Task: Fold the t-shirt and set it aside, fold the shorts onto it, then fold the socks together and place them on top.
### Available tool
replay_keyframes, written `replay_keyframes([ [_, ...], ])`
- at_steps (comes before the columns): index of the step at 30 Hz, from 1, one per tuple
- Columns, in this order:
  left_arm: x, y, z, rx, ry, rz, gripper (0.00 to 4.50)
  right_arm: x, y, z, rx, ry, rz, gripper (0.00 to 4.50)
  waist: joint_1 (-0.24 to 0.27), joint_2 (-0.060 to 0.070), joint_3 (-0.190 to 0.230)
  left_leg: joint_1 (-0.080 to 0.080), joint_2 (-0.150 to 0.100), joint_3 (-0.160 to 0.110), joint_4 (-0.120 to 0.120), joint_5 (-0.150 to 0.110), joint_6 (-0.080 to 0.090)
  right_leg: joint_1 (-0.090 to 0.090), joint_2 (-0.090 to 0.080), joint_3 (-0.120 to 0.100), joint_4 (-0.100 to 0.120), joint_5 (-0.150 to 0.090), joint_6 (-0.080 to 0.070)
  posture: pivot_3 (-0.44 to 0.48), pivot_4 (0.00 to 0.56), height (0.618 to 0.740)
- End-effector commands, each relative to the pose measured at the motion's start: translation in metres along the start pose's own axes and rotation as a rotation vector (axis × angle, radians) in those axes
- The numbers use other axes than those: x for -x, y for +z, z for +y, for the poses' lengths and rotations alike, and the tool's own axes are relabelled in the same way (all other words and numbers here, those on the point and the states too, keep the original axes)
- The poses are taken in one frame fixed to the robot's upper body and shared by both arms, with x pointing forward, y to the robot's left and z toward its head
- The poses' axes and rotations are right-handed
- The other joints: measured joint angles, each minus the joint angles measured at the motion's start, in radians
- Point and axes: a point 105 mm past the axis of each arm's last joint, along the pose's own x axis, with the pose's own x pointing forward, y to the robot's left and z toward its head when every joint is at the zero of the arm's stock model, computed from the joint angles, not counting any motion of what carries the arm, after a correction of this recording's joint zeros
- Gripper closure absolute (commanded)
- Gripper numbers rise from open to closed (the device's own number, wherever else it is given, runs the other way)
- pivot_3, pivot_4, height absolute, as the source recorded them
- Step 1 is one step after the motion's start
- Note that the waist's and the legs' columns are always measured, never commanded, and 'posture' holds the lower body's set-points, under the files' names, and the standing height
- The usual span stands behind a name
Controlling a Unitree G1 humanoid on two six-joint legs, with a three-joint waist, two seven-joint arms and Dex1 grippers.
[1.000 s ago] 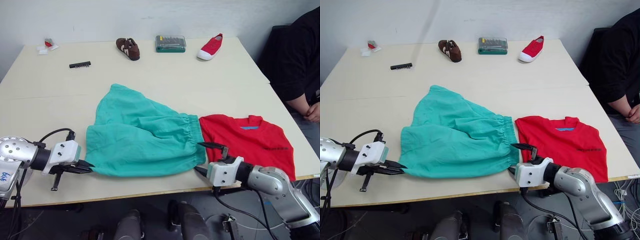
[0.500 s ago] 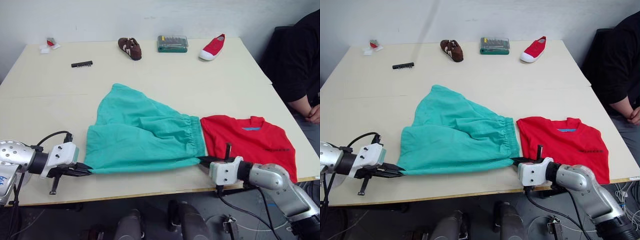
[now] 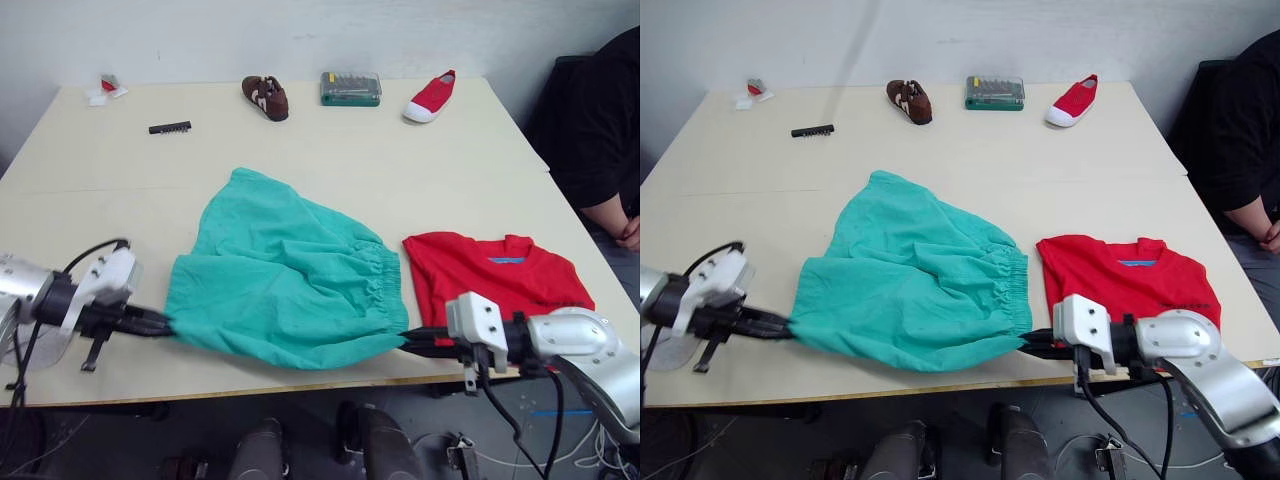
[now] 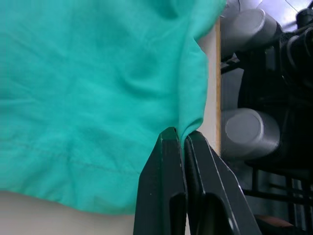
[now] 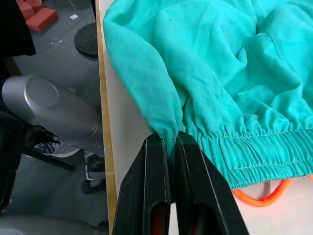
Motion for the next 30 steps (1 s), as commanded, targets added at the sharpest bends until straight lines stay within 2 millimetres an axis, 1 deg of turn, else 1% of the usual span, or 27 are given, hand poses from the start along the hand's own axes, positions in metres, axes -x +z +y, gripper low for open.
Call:
replay_keyframes([
  [1,0.001,0.028,0.051,-0.127,0.188,-0.079,4.5,0.005,0.008,-0.052,0.098,-0.197,0.029,4.47,0.007,0.0,0.0,0.0,-0.001,0.001,0.001,0.002,0.0,0.0,0.0,0.0,0.001,0.001,0.0,0.0,0.15,0.74],
  [2,0.036,0.085,0.11,-0.345,0.626,-0.206,4.5,0.026,0.04,-0.109,0.239,-0.473,0.002,4.47,0.009,-0.001,0.001,-0.002,-0.001,0.001,0.001,0.004,-0.002,-0.001,0.0,0.0,0.0,0.003,0.0,0.0,0.15,0.74],
  [3,0.068,0.133,0.135,-0.48,0.917,-0.334,4.5,0.045,0.069,-0.144,0.329,-0.667,-0.037,4.47,0.013,-0.005,0.003,-0.001,-0.002,0.001,0.002,0.005,-0.002,-0.001,0.0,0.0,0.001,0.005,0.0,0.0,0.15,0.74],
  [4,0.136,0.199,0.138,-0.534,1.256,-0.589,4.5,0.079,0.125,-0.17,0.526,-0.875,-0.125,4.47,0.014,-0.009,0.015,-0.004,-0.003,0.0,0.005,0.008,-0.001,-0.001,-0.001,-0.002,0.003,0.009,-0.002,0.0,0.15,0.74],
  [5,0.181,0.232,0.128,-0.529,1.446,-0.773,4.5,0.102,0.162,-0.177,0.655,-0.994,-0.192,4.47,0.01,-0.014,0.024,-0.013,0.0,-0.002,0.01,0.011,0.001,-0.005,-0.001,-0.004,-0.004,0.018,-0.005,0.0,0.15,0.74],
  [6,0.203,0.248,0.117,-0.533,1.478,-0.852,4.5,0.112,0.187,-0.171,0.79,-1.01,-0.219,4.47,0.007,-0.017,0.025,-0.037,0.0,-0.005,0.009,0.022,0.0,-0.022,-0.001,-0.006,-0.007,0.033,-0.006,0.0,0.15,0.74],
  [7,0.219,0.263,0.105,-0.547,1.462,-0.925,4.5,0.121,0.21,-0.163,0.916,-1.022,-0.237,4.47,0.004,-0.017,0.024,-0.053,-0.001,-0.003,0.009,0.029,-0.002,-0.039,-0.002,-0.006,-0.01,0.04,-0.007,0.0,0.15,0.74],
  [8,0.225,0.273,0.095,-0.584,1.418,-0.943,4.5,0.125,0.225,-0.155,0.993,-1.016,-0.245,4.47,0.001,-0.014,0.022,-0.06,-0.003,0.002,0.007,0.031,-0.002,-0.049,-0.003,-0.003,-0.009,0.04,-0.007,0.0,0.15,0.74],
  [9,0.227,0.278,0.088,-0.61,1.364,-0.941,4.5,0.127,0.233,-0.149,1.031,-0.995,-0.253,4.47,-0.003,-0.009,0.015,-0.053,-0.005,0.008,0.0,0.028,-0.004,-0.05,-0.001,-0.007,-0.01,0.04,-0.007,0.0,0.15,0.74],
  [10,0.224,0.278,0.086,-0.61,1.295,-0.926,4.5,0.126,0.235,-0.146,1.032,-0.969,-0.256,4.47,-0.006,-0.001,0.008,-0.044,-0.007,0.014,-0.006,0.027,-0.002,-0.047,-0.001,-0.017,-0.011,0.039,-0.007,0.0,0.15,0.74],
  [11,0.219,0.273,0.085,-0.629,1.242,-0.873,4.5,0.121,0.232,-0.142,1.006,-0.933,-0.266,4.47,-0.009,0.002,0.005,-0.026,-0.009,0.019,-0.014,0.025,0.0,-0.032,0.0,-0.029,-0.014,0.037,-0.006,0.0,0.15,0.74],
  [12,0.213,0.263,0.087,-0.635,1.191,-0.806,4.5,0.113,0.225,-0.139,0.962,-0.887,-0.276,4.47,-0.017,0.006,0.001,-0.014,-0.009,0.022,-0.02,0.022,0.005,-0.017,-0.001,-0.039,-0.018,0.032,-0.003,0.0,0.15,0.74],
  [13,0.205,0.251,0.089,-0.628,1.132,-0.74,4.5,0.105,0.217,-0.136,0.919,-0.839,-0.283,4.47,-0.022,0.009,-0.004,0.002,-0.008,0.024,-0.024,0.01,0.006,0.001,-0.002,-0.045,-0.025,0.016,-0.002,0.0,0.15,0.74],
  [14,0.198,0.238,0.09,-0.63,1.08,-0.678,4.5,0.094,0.208,-0.131,0.883,-0.783,-0.282,4.47,-0.027,0.01,-0.004,0.015,-0.002,0.024,-0.023,-0.007,0.0,0.006,-0.001,-0.045,-0.021,0.002,-0.003,0.0,0.15,0.74],
  [15,0.193,0.221,0.092,-0.6,1.041,-0.629,4.5,0.082,0.194,-0.125,0.837,-0.717,-0.272,4.47,-0.032,0.009,-0.004,0.015,-0.001,0.025,-0.016,-0.012,0.001,0.005,-0.002,-0.044,-0.009,-0.003,-0.001,0.0,0.15,0.74],
  [16,0.188,0.204,0.093,-0.551,0.985,-0.591,4.5,0.071,0.181,-0.119,0.804,-0.661,-0.261,4.47,-0.035,0.009,-0.002,0.013,-0.002,0.025,-0.011,-0.012,0.002,0.001,-0.004,-0.043,-0.004,-0.004,-0.001,0.0,0.15,0.74],
  [17,0.181,0.184,0.092,-0.527,0.932,-0.531,4.5,0.06,0.167,-0.113,0.767,-0.611,-0.249,4.47,-0.043,0.009,-0.002,0.006,-0.002,0.024,-0.002,-0.012,0.003,-0.004,-0.005,-0.042,0.001,-0.003,-0.001,0.0,0.15,0.74],
  [18,0.175,0.164,0.09,-0.484,0.889,-0.477,4.5,0.051,0.154,-0.107,0.719,-0.573,-0.243,4.47,-0.049,0.008,-0.002,0.0,-0.002,0.022,0.004,-0.012,0.003,-0.007,-0.007,-0.041,0.003,-0.003,-0.001,0.0,0.15,0.74],
  [19,0.168,0.142,0.086,-0.442,0.83,-0.418,4.5,0.042,0.14,-0.101,0.671,-0.535,-0.235,4.47,-0.051,0.007,-0.001,-0.002,0.0,0.021,0.008,-0.012,0.003,-0.008,-0.006,-0.041,0.004,-0.002,-0.002,0.0,0.15,0.74],
  [21,0.155,0.105,0.077,-0.37,0.765,-0.323,4.5,0.025,0.111,-0.085,0.569,-0.458,-0.21,4.47,-0.056,0.007,-0.001,-0.001,0.001,0.016,0.011,-0.012,0.003,-0.008,-0.007,-0.038,0.005,0.001,-0.003,0.0,0.15,0.74],
  [23,0.144,0.081,0.067,-0.292,0.703,-0.28,4.5,0.015,0.092,-0.072,0.509,-0.401,-0.19,4.47,-0.053,0.007,-0.001,-0.002,0.002,0.015,0.015,-0.013,0.003,-0.007,-0.007,-0.035,0.006,0.001,-0.004,0.0,0.15,0.74],
  [25,0.125,0.047,0.052,-0.191,0.614,-0.207,4.5,0.006,0.073,-0.056,0.448,-0.339,-0.164,4.47,-0.047,0.007,-0.001,0.001,0.003,0.015,0.015,-0.013,0.003,-0.005,-0.01,-0.033,0.007,0.002,-0.004,0.0,0.15,0.74],
  [27,0.109,0.018,0.037,-0.116,0.557,-0.138,4.5,0.0,0.053,-0.04,0.385,-0.271,-0.132,4.47,-0.044,0.007,-0.001,0.004,0.002,0.015,0.016,-0.013,0.004,-0.003,-0.013,-0.031,0.005,0.002,-0.004,0.0,0.15,0.74],
  [29,0.097,-0.001,0.023,-0.056,0.509,-0.091,4.5,-0.004,0.037,-0.023,0.339,-0.19,-0.103,4.47,-0.039,0.005,-0.002,0.01,0.001,0.015,0.015,-0.014,0.004,0.001,-0.014,-0.03,0.007,0.002,-0.004,0.0,0.15,0.74],
  [30,0.092,-0.007,0.016,-0.029,0.479,-0.065,4.5,-0.005,0.031,-0.017,0.317,-0.156,-0.093,4.47,-0.033,0.005,-0.002,0.01,0.001,0.015,0.015,-0.015,0.004,0.001,-0.015,-0.03,0.006,0.001,-0.004,0.0,0.15,0.74],
])
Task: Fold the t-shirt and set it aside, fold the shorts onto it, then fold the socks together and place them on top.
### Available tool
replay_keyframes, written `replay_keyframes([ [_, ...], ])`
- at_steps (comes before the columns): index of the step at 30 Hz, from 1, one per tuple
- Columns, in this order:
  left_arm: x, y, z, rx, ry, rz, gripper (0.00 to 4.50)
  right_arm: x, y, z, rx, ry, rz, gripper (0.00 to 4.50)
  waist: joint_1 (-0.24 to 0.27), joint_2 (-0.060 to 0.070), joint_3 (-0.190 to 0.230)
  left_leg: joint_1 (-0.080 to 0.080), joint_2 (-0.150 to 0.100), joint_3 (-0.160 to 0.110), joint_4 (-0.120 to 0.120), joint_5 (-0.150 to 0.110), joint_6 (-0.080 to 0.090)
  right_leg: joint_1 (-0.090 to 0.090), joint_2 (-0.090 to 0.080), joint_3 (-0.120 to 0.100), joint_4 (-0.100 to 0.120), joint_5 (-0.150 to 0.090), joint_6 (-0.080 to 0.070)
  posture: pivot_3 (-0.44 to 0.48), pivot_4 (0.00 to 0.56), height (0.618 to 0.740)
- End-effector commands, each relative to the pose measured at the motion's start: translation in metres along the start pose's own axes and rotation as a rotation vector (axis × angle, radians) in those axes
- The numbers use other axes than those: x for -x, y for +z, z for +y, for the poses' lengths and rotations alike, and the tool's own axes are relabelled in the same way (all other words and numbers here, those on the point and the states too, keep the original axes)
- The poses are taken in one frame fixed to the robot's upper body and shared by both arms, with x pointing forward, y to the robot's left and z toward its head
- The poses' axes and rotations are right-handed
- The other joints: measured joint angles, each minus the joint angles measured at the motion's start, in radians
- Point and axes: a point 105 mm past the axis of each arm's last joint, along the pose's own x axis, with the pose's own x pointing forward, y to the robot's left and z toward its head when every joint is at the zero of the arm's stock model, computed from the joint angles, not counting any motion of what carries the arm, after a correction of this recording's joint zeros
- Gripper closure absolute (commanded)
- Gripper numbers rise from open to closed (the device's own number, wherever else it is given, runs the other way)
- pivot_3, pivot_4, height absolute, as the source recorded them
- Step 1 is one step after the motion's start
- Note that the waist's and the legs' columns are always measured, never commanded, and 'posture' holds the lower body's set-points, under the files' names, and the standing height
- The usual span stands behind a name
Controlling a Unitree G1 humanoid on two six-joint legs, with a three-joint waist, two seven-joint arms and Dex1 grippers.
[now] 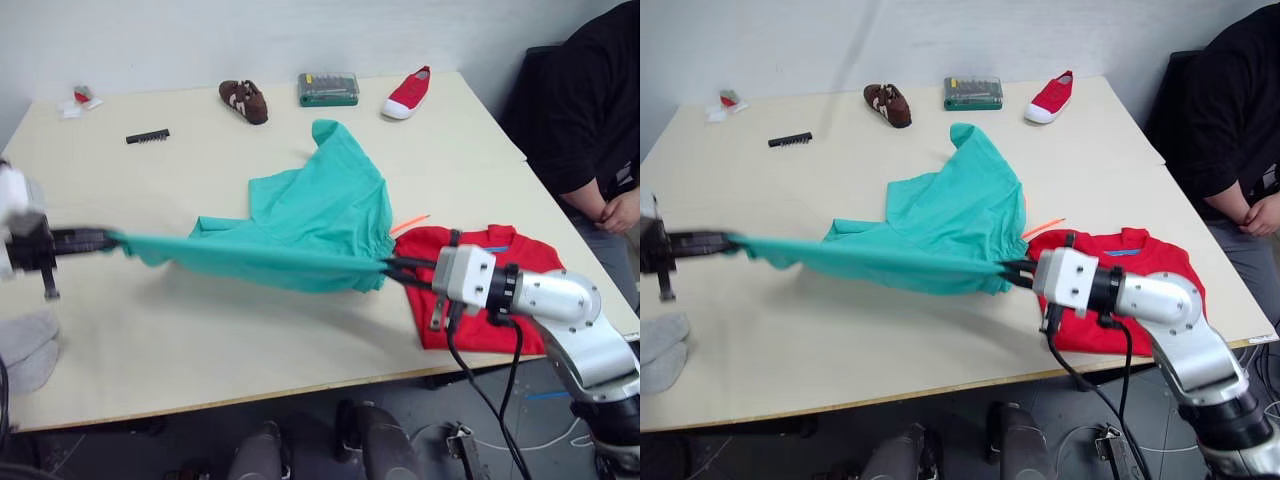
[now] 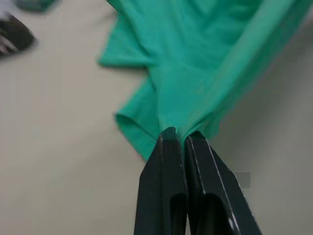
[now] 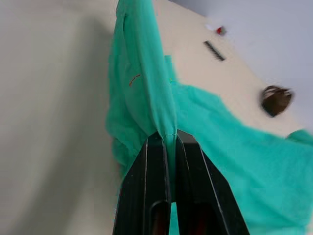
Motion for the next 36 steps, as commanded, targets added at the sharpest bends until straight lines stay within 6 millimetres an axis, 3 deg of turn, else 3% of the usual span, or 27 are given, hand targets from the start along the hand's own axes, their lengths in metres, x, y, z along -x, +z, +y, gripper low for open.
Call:
replay_keyframes([
  [1,0.018,-0.001,-0.015,0.009,-0.007,0.079,4.5,0.011,-0.005,0.022,-0.06,0.11,0.031,4.47,0.01,0.0,0.0,0.0,0.0,0.0,0.0,0.0,0.0,0.0,0.0,0.0,0.0,0.0,0.0,0.0,0.15,0.74],
  [8,0.039,-0.009,-0.054,0.173,-0.217,0.246,4.5,0.024,-0.004,0.07,-0.29,0.319,0.035,4.47,0.025,0.0,0.0,0.001,0.0,0.001,-0.001,-0.002,0.0,-0.001,0.0,0.001,-0.001,-0.001,-0.003,0.0,0.15,0.74],
  [15,0.051,-0.004,-0.095,0.37,-0.413,0.357,4.5,0.039,0.003,0.085,-0.47,0.418,0.036,4.47,0.021,0.001,0.0,0.002,0.002,0.002,-0.004,-0.005,-0.002,-0.002,0.0,0.0,-0.002,-0.003,-0.005,0.0,0.15,0.74],
  [18,0.053,-0.003,-0.092,0.342,-0.418,0.371,4.5,0.041,0.006,0.083,-0.528,0.405,0.018,4.47,0.025,0.001,0.0,0.002,0.002,0.001,-0.005,-0.005,-0.003,-0.001,0.0,-0.001,-0.002,-0.004,-0.007,0.0,0.15,0.74],
  [20,0.047,0.008,-0.074,0.259,-0.39,0.331,4.5,0.04,0.006,0.074,-0.581,0.346,-0.005,4.47,0.034,0.001,0.0,0.002,0.002,0.001,-0.005,-0.005,-0.003,-0.001,0.001,-0.001,-0.003,-0.005,-0.009,0.0,0.15,0.74],
  [24,0.02,0.034,-0.025,0.065,-0.253,0.174,4.5,0.038,0.008,0.055,-0.715,0.235,-0.072,4.47,0.054,0.001,-0.001,0.003,0.002,0.001,-0.006,-0.007,-0.005,0.0,0.003,-0.001,-0.004,-0.005,-0.008,0.0,0.15,0.74],
  [27,-0.023,0.068,0.023,-0.064,-0.203,0.056,4.5,0.039,0.009,0.038,-0.849,0.142,-0.144,4.47,0.077,0.01,-0.003,0.005,0.001,0.002,-0.009,-0.005,-0.002,0.007,0.005,0.0,-0.008,-0.002,-0.007,0.0,0.15,0.74],
  [30,-0.077,0.121,0.064,-0.181,-0.091,-0.07,4.5,0.042,0.006,0.018,-0.967,0.012,-0.214,4.47,0.092,-0.001,-0.007,0.006,0.003,0.002,-0.006,0.004,-0.004,0.012,0.015,-0.004,-0.01,0.005,-0.009,0.0,0.15,0.74],
  [33,-0.122,0.164,0.073,-0.276,-0.023,-0.147,4.5,0.045,0.003,0.007,-1.049,-0.101,-0.252,4.47,0.09,-0.004,-0.008,-0.002,0.006,0.002,0.001,0.003,-0.002,0.011,0.015,-0.01,-0.011,0.01,-0.008,0.0,0.15,0.74],
  [36,-0.162,0.189,0.07,-0.352,0.038,-0.179,4.5,0.048,-0.008,-0.002,-1.111,-0.237,-0.24,4.47,0.061,-0.004,-0.008,-0.002,0.005,0.001,-0.001,-0.003,0.005,0.01,0.009,-0.007,-0.017,0.011,-0.004,0.0,0.15,0.74],
])
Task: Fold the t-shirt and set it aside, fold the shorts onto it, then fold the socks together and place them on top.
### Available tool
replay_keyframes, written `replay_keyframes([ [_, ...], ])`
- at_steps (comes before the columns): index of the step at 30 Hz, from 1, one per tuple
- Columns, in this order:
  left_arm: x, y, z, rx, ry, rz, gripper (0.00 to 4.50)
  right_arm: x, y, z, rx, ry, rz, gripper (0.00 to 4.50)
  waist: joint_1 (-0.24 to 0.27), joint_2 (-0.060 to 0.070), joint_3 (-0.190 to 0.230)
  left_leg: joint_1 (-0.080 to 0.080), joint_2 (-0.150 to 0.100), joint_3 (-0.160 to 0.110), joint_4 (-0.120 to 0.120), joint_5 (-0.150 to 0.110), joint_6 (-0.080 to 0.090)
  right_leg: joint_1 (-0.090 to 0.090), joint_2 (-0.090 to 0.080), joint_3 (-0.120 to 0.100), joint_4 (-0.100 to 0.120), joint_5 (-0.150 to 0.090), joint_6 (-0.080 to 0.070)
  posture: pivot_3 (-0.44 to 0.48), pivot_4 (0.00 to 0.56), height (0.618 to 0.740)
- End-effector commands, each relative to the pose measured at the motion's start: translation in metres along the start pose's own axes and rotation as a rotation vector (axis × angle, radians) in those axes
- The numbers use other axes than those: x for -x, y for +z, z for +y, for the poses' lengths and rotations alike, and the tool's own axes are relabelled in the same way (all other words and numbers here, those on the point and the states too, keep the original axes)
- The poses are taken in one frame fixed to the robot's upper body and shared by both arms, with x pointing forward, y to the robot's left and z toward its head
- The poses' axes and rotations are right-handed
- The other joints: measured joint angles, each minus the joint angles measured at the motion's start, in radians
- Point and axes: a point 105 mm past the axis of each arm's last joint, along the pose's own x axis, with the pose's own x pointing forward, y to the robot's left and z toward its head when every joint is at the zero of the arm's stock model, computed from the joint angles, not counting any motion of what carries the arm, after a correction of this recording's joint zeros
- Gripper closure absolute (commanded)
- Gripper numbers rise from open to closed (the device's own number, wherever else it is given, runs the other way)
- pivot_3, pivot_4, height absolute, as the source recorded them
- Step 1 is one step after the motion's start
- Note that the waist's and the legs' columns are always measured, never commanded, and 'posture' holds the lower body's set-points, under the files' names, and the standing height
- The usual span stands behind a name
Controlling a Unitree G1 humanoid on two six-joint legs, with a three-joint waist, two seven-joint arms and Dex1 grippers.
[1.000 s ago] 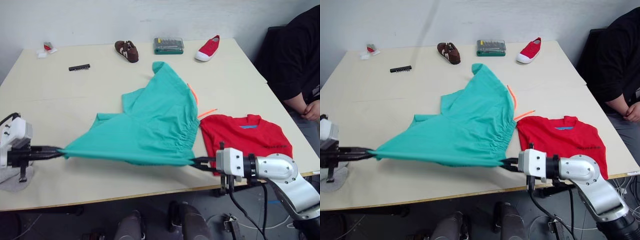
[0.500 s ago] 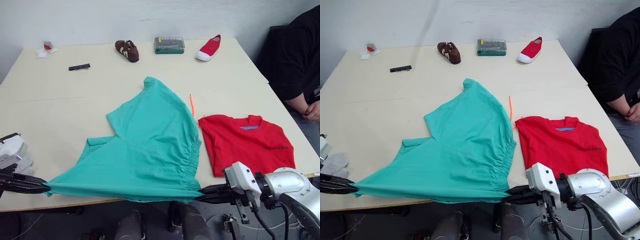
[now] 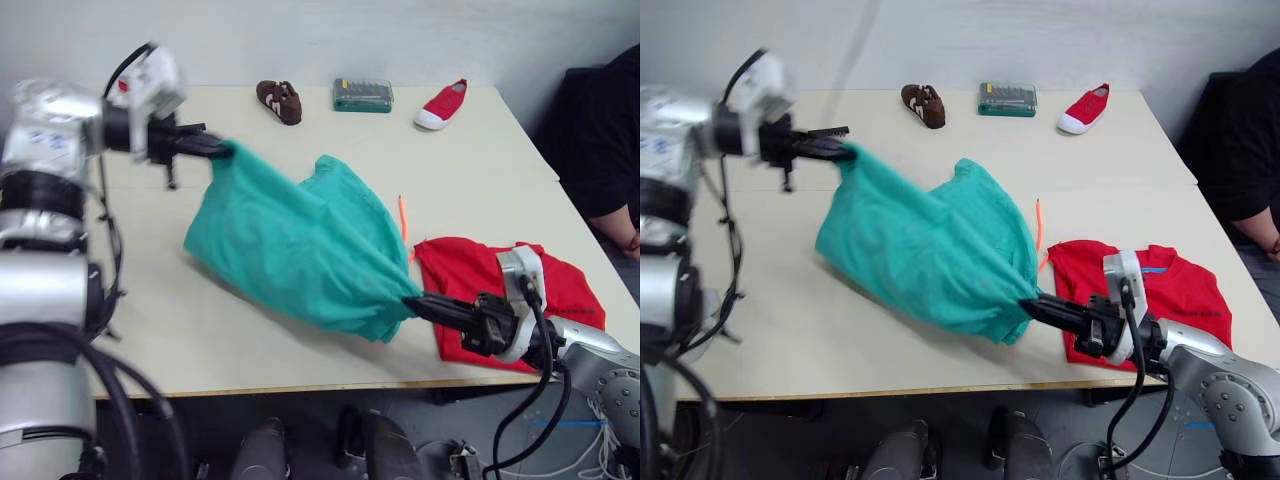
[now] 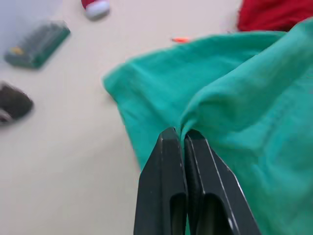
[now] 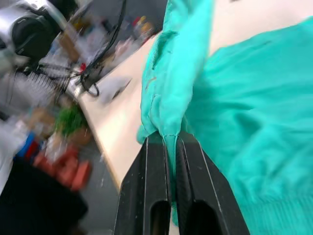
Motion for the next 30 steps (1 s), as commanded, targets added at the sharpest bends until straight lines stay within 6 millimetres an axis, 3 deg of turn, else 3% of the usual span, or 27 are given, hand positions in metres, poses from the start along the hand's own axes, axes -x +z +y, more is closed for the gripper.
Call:
replay_keyframes([
  [1,-0.035,0.013,0.009,-0.104,0.118,0.002,4.5,0.007,0.011,-0.014,-0.04,-0.147,-0.087,4.47,-0.019,0.0,0.0,0.0,0.0,0.001,-0.001,-0.002,0.001,0.0,0.0,0.001,-0.002,0.0,0.001,0.0,0.15,0.74],
  [7,-0.103,0.014,-0.004,-0.219,0.239,0.045,4.5,0.009,0.002,-0.027,-0.032,-0.36,-0.117,4.47,-0.031,0.0,0.0,-0.008,0.001,0.002,0.0,-0.003,0.001,-0.008,0.002,0.002,-0.002,-0.001,0.004,0.0,0.15,0.74],
  [11,-0.125,0.0,-0.012,-0.241,0.297,0.109,4.5,0.011,-0.008,-0.04,0.008,-0.504,-0.076,4.47,-0.031,0.0,0.0,-0.009,0.0,0.003,0.0,0.0,-0.002,-0.013,0.003,0.008,0.001,0.0,0.004,0.0,0.15,0.74],
  [15,-0.13,-0.013,-0.011,-0.231,0.354,0.16,3.56,0.016,-0.006,-0.049,0.039,-0.591,-0.072,4.5,-0.034,0.0,0.0,-0.007,0.002,0.003,0.0,0.001,-0.002,-0.013,0.003,0.01,0.0,0.001,0.002,0.0,0.15,0.74],
  [18,-0.127,-0.02,-0.01,-0.204,0.372,0.165,2.65,0.019,0.001,-0.055,0.069,-0.634,-0.074,3.68,-0.035,0.0,0.0,-0.007,0.003,0.003,0.0,0.002,-0.002,-0.014,0.004,0.01,0.001,0.001,0.002,0.0,0.15,0.74],
  [26,-0.099,-0.028,0.007,-0.108,0.445,0.117,0.03,0.022,0.022,-0.048,0.298,-0.671,0.001,0.87,-0.042,0.0,0.0,-0.008,0.003,0.004,0.0,0.003,-0.004,-0.015,0.004,0.01,0.006,0.001,0.0,0.0,0.15,0.74],
  [28,-0.081,-0.028,0.015,-0.111,0.456,0.093,0.0,0.024,0.027,-0.039,0.464,-0.688,0.088,0.13,-0.042,0.0,0.0,-0.008,0.003,0.004,0.0,0.003,-0.004,-0.015,0.004,0.01,0.006,0.001,0.0,0.0,0.15,0.74],
  [30,-0.059,-0.029,0.023,-0.111,0.471,0.067,0.0,0.024,0.028,-0.029,0.634,-0.681,0.186,0.04,-0.048,0.0,0.001,-0.008,0.003,0.005,0.0,0.002,-0.004,-0.016,0.004,0.01,0.006,0.0,0.001,0.0,0.15,0.74],
])
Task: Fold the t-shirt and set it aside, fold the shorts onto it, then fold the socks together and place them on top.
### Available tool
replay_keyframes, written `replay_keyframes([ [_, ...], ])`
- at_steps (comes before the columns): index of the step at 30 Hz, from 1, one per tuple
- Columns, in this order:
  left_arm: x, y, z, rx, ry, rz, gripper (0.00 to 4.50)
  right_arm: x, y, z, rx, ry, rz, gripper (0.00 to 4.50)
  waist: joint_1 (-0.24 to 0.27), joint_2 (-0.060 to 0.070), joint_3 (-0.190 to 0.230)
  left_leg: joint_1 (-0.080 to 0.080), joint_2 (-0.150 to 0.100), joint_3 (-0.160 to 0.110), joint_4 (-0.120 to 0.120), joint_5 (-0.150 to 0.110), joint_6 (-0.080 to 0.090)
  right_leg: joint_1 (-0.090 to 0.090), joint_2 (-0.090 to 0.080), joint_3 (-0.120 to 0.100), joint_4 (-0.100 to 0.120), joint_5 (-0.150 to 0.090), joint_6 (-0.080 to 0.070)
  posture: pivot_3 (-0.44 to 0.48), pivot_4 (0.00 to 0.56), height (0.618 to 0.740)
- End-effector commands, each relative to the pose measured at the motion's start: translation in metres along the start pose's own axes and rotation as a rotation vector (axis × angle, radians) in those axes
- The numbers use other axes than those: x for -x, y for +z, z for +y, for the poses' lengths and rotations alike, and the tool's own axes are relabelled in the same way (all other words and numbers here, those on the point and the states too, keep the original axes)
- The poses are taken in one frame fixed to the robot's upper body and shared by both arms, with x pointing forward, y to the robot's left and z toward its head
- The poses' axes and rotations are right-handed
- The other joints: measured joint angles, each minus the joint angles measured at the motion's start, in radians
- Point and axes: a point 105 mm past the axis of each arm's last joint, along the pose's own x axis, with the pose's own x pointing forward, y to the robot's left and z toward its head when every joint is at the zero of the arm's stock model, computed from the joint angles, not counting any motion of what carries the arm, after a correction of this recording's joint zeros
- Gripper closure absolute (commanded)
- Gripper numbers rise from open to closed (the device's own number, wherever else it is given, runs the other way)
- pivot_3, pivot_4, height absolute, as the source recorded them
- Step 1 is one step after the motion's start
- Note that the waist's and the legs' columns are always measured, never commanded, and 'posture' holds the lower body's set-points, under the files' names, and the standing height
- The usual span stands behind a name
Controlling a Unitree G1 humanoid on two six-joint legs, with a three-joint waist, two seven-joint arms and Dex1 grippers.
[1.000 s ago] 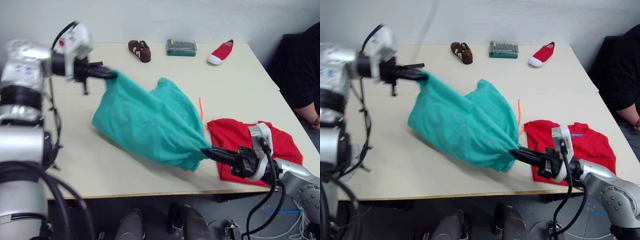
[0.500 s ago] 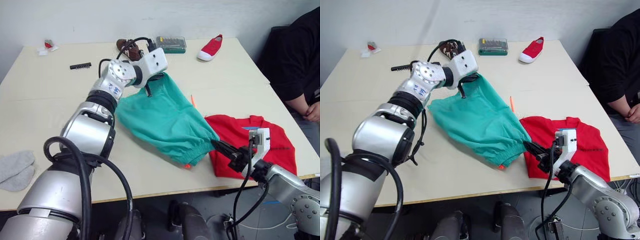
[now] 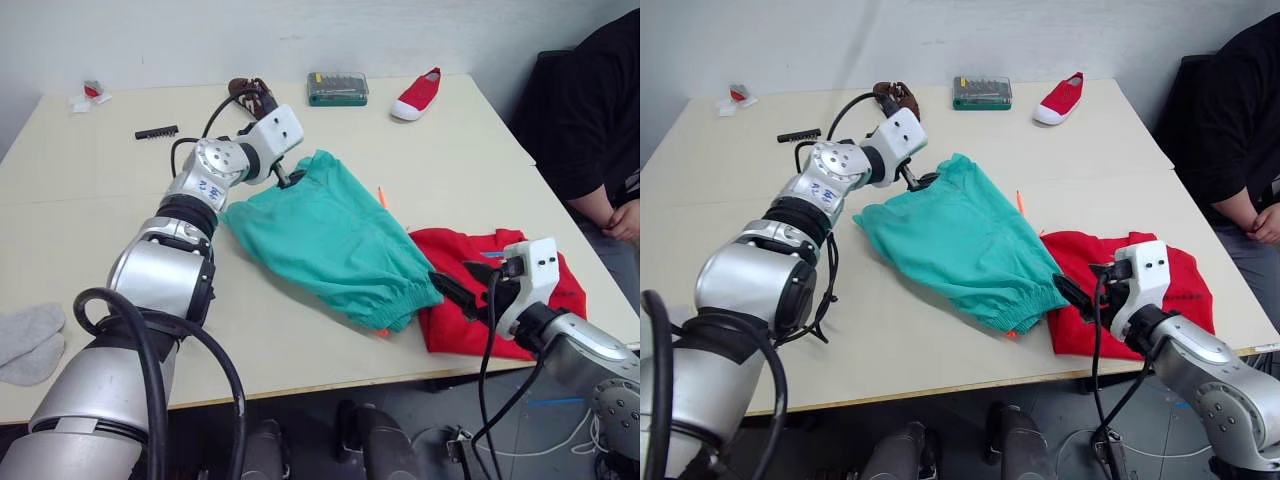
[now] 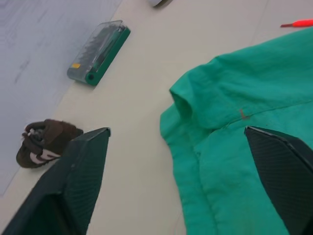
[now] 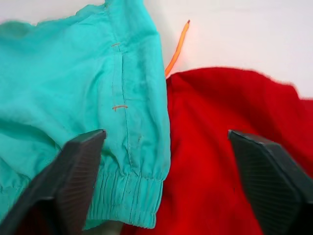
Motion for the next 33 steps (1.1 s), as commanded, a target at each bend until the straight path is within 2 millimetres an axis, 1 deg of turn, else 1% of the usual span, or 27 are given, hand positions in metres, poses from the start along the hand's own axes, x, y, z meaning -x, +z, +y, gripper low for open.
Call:
replay_keyframes([
  [1,0.029,0.009,0.037,0.006,0.063,-0.104,0.0,0.013,0.018,0.016,0.281,0.019,-0.013,0.04,-0.006,0.0,0.0,0.0,0.0,0.0,0.0,0.0,0.0,0.0,0.0,0.0,0.0,0.0,0.0,0.0,0.15,0.74],
  [3,0.041,0.009,0.048,0.002,0.076,-0.136,0.0,0.014,0.021,0.019,0.318,0.024,-0.024,0.04,-0.008,-0.001,0.0,0.0,0.002,0.0,0.0,0.0,-0.001,0.0,0.001,0.0,0.0,0.0,0.0,0.0,0.15,0.74],
  [4,0.043,0.01,0.049,-0.001,0.073,-0.145,0.0,0.015,0.021,0.018,0.317,0.023,-0.027,0.04,-0.006,-0.001,0.0,0.0,0.002,0.0,0.0,0.0,-0.002,0.0,0.002,0.0,0.0,0.0,0.0,0.0,0.15,0.74],
  [7,0.056,0.011,0.047,-0.047,0.0,-0.198,0.0,0.012,0.023,0.023,0.303,0.024,-0.059,0.04,0.001,-0.001,0.0,0.0,0.002,0.0,0.001,0.0,-0.002,0.001,0.001,-0.001,0.0,0.0,0.0,0.0,0.15,0.74],
  [9,0.065,0.006,0.041,-0.097,-0.075,-0.216,0.0,0.008,0.021,0.029,0.325,0.035,-0.058,0.04,0.0,-0.001,0.0,0.001,0.0,0.0,0.001,0.0,-0.001,0.001,0.001,0.0,-0.001,0.0,0.0,0.0,0.15,0.74],
  [10,0.069,0.002,0.037,-0.124,-0.111,-0.214,0.0,0.007,0.02,0.033,0.335,0.044,-0.053,0.04,-0.011,0.0,0.0,-0.006,-0.004,-0.009,0.0,0.001,0.001,0.006,-0.006,-0.006,0.0,0.0,0.0,0.0,0.15,0.74],
  [11,0.073,-0.004,0.032,-0.16,-0.15,-0.199,0.0,0.006,0.018,0.037,0.335,0.055,-0.048,0.04,-0.022,0.0,0.0,-0.008,-0.012,-0.023,-0.004,0.004,0.006,0.011,-0.016,-0.021,0.001,-0.002,0.003,0.0,0.15,0.74],
  [13,0.081,-0.02,0.02,-0.284,-0.237,-0.142,0.0,0.005,0.014,0.044,0.325,0.067,-0.041,0.04,-0.038,0.0,0.0,-0.008,-0.028,-0.055,-0.01,0.014,0.011,0.022,-0.035,-0.049,0.001,-0.008,0.012,0.0,0.15,0.74],
  [14,0.084,-0.028,0.013,-0.349,-0.286,-0.113,0.0,0.005,0.011,0.047,0.319,0.071,-0.034,0.04,-0.044,0.001,0.001,-0.01,-0.035,-0.064,-0.014,0.02,0.012,0.024,-0.042,-0.055,0.001,-0.009,0.014,0.0,0.15,0.74],
  [15,0.088,-0.036,0.005,-0.409,-0.343,-0.084,0.0,0.006,0.009,0.051,0.325,0.082,-0.025,0.04,-0.045,0.001,0.001,-0.019,-0.048,-0.083,-0.02,0.03,0.014,0.028,-0.057,-0.073,0.001,-0.012,0.018,0.0,0.15,0.74],
  [16,0.091,-0.045,-0.003,-0.461,-0.392,-0.057,0.0,0.007,0.006,0.056,0.345,0.097,-0.015,0.04,-0.045,0.002,0.001,-0.02,-0.054,-0.095,-0.023,0.037,0.013,0.033,-0.063,-0.08,0.001,-0.014,0.021,0.0,0.15,0.74],
  [17,0.093,-0.051,-0.009,-0.501,-0.43,-0.04,0.0,0.008,0.004,0.059,0.358,0.1,-0.003,0.04,-0.043,0.002,0.001,-0.021,-0.064,-0.112,-0.028,0.041,0.018,0.039,-0.071,-0.087,0.001,-0.016,0.026,0.0,0.15,0.74],
  [18,0.094,-0.055,-0.013,-0.529,-0.453,-0.032,0.0,0.009,0.002,0.061,0.365,0.102,0.004,0.04,-0.032,0.003,0.002,-0.019,-0.076,-0.129,-0.031,0.048,0.019,0.043,-0.072,-0.087,0.0,-0.019,0.032,0.0,0.15,0.74],
  [19,0.093,-0.056,-0.016,-0.556,-0.466,-0.029,0.0,0.009,0.001,0.063,0.367,0.106,0.008,0.04,-0.016,0.002,0.002,-0.02,-0.075,-0.126,-0.029,0.053,0.013,0.041,-0.068,-0.072,0.001,-0.02,0.035,0.0,0.15,0.74],
  [20,0.092,-0.057,-0.018,-0.569,-0.472,-0.029,0.0,0.01,0.0,0.066,0.375,0.113,0.011,0.04,0.005,0.003,0.002,-0.02,-0.074,-0.125,-0.028,0.052,0.014,0.041,-0.068,-0.067,0.001,-0.019,0.037,0.0,0.15,0.74],
  [22,0.088,-0.055,-0.02,-0.546,-0.469,-0.041,0.0,0.011,-0.003,0.07,0.387,0.117,0.022,0.04,0.032,0.003,0.002,-0.024,-0.075,-0.126,-0.019,0.048,0.02,0.04,-0.068,-0.065,-0.001,-0.017,0.037,0.0,0.15,0.74],
  [24,0.085,-0.054,-0.024,-0.519,-0.487,-0.047,0.0,0.011,-0.005,0.069,0.369,0.099,0.028,0.04,0.053,0.003,0.002,-0.024,-0.074,-0.125,-0.015,0.042,0.028,0.041,-0.069,-0.06,-0.005,-0.015,0.04,0.0,0.15,0.74],
  [27,0.079,-0.055,-0.035,-0.548,-0.521,-0.045,0.0,0.012,-0.012,0.065,0.387,0.078,0.065,0.04,0.06,0.003,0.002,-0.024,-0.074,-0.123,-0.015,0.04,0.032,0.044,-0.067,-0.056,-0.014,-0.009,0.044,0.0,0.15,0.74],
  [31,0.068,-0.054,-0.045,-0.559,-0.542,-0.038,0.0,0.01,-0.023,0.063,0.485,0.083,0.108,0.04,0.056,0.003,0.002,-0.023,-0.074,-0.112,-0.015,0.036,0.037,0.044,-0.065,-0.046,-0.014,-0.006,0.049,0.0,0.15,0.74],
  [33,0.063,-0.051,-0.048,-0.552,-0.54,-0.042,0.0,0.007,-0.026,0.064,0.524,0.083,0.106,0.04,0.052,0.003,0.002,-0.023,-0.075,-0.109,-0.015,0.036,0.037,0.044,-0.064,-0.044,-0.016,-0.005,0.051,0.0,0.15,0.74],
])
